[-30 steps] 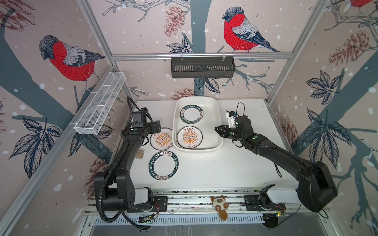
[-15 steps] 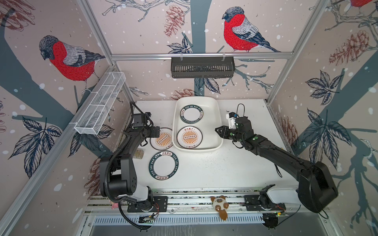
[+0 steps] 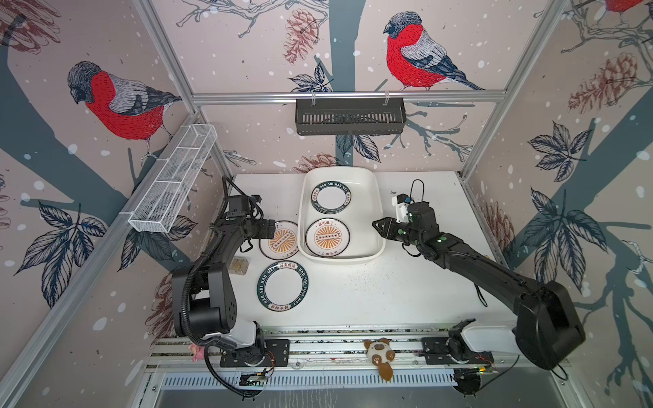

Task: Place the plates into the plastic bin on the countertop
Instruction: Pick up the plate from the middle-left of the table.

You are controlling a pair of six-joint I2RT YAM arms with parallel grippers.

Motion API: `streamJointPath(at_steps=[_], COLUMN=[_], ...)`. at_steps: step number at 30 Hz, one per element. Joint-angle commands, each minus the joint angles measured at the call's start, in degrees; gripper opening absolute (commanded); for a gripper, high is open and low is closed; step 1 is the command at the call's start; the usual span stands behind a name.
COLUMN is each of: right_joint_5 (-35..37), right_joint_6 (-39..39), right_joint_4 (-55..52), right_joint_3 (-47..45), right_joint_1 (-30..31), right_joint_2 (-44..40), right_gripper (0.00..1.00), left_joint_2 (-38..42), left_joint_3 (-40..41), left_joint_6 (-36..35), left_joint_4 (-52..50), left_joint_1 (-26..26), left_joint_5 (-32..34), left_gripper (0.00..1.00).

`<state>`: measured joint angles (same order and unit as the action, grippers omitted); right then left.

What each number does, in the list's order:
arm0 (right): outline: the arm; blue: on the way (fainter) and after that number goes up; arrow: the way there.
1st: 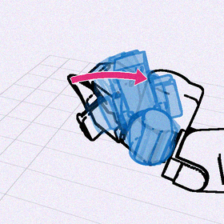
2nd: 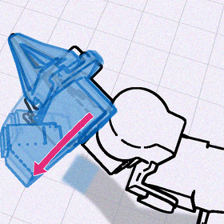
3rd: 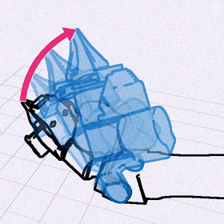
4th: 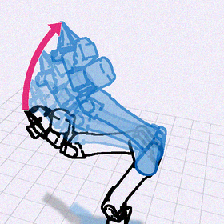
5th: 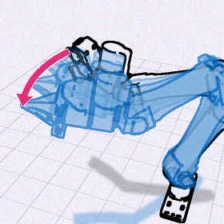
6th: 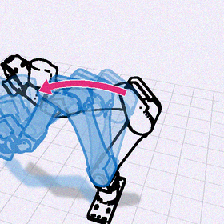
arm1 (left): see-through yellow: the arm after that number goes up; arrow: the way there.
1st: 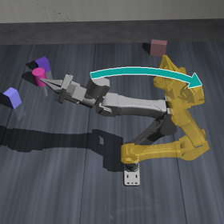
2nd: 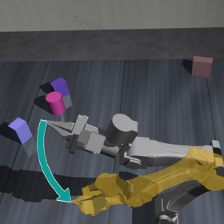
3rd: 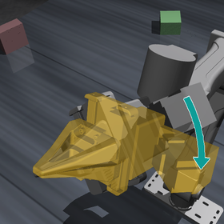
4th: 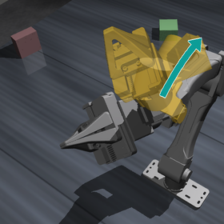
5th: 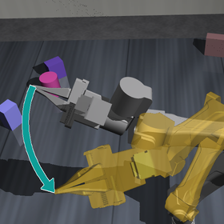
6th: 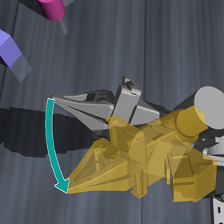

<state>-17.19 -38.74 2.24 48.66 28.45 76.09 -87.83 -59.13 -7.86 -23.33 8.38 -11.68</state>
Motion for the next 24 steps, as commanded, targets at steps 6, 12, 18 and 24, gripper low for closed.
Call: streamJointPath(at_steps=[6, 12, 18, 24], right_joint_5=[0.3, 0.5, 0.4, 0.1], right_joint_6=[0.1, -0.2, -0.2, -0.4], right_joint_4=[1.2, 1.5, 1.6, 1.9], right_joint_3=[-1.3, -2.0, -1.8, -1.4], right_joint_1=[-0.1, -0.2, -0.4, -0.4], right_joint_2=[-1.9, -2.3, -1.8, -1.0], right_gripper=[0.32, 0.32, 0.32, 0.32], left_joint_2=[-5.6, -7.9, -10.7, -12.1], left_joint_3=[-3.5, -3.1, -3.0, -2.9], left_joint_6=[4.2, 4.9, 4.6, 1.7], left_joint_4=[-5.7, -4.5, -4.5, -5.1], left_joint_1=[4.7, 5.9, 9.8, 11.0], left_joint_5=[-9.1, -10.2, -13.8, -18.0], left_gripper=[0.88, 0.85, 0.73, 0.71])
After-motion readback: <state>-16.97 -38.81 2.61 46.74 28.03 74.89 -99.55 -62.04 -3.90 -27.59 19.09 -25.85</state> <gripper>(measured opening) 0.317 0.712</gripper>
